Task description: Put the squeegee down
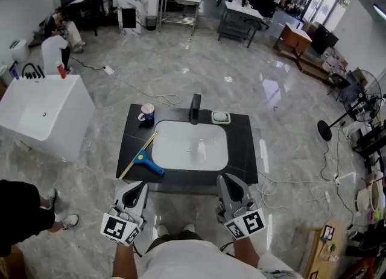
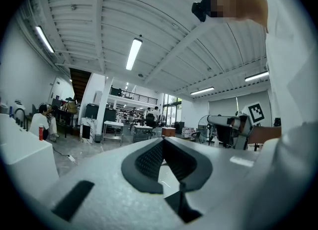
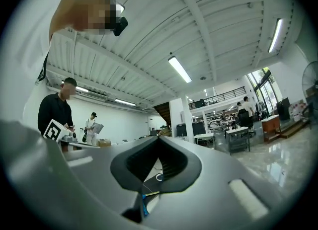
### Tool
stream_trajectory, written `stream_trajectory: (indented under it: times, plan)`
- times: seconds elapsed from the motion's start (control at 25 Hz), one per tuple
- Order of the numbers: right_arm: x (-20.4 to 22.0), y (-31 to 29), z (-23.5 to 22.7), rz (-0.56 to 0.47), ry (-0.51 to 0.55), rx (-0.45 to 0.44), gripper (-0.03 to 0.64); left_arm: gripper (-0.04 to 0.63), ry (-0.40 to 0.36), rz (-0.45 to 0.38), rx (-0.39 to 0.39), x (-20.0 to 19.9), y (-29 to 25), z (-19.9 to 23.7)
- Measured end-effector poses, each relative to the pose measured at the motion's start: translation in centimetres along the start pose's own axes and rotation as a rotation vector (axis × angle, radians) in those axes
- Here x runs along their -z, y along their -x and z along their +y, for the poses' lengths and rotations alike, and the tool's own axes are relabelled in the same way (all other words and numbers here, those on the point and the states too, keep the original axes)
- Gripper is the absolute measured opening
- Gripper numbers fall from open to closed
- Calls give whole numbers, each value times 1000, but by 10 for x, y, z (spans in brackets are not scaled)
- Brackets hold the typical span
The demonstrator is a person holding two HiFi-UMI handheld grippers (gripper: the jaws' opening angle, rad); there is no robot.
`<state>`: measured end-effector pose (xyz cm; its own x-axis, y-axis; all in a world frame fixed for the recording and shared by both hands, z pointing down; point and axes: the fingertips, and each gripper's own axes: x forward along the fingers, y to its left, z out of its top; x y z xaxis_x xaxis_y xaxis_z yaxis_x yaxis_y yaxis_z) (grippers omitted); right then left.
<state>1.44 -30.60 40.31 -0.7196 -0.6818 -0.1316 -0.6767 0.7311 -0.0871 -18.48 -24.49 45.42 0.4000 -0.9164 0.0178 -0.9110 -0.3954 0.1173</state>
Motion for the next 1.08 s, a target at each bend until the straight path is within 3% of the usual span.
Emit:
stream_trajectory:
  times: [0.44,1.08]
  plan:
    - [-8,0,-6,-23,29,-19,6,5,-24,-7,12,-5,-12,-12]
    - [-7,2,-12,-9,-9,-62,6,5,-26,20,12,-1,-13,-27]
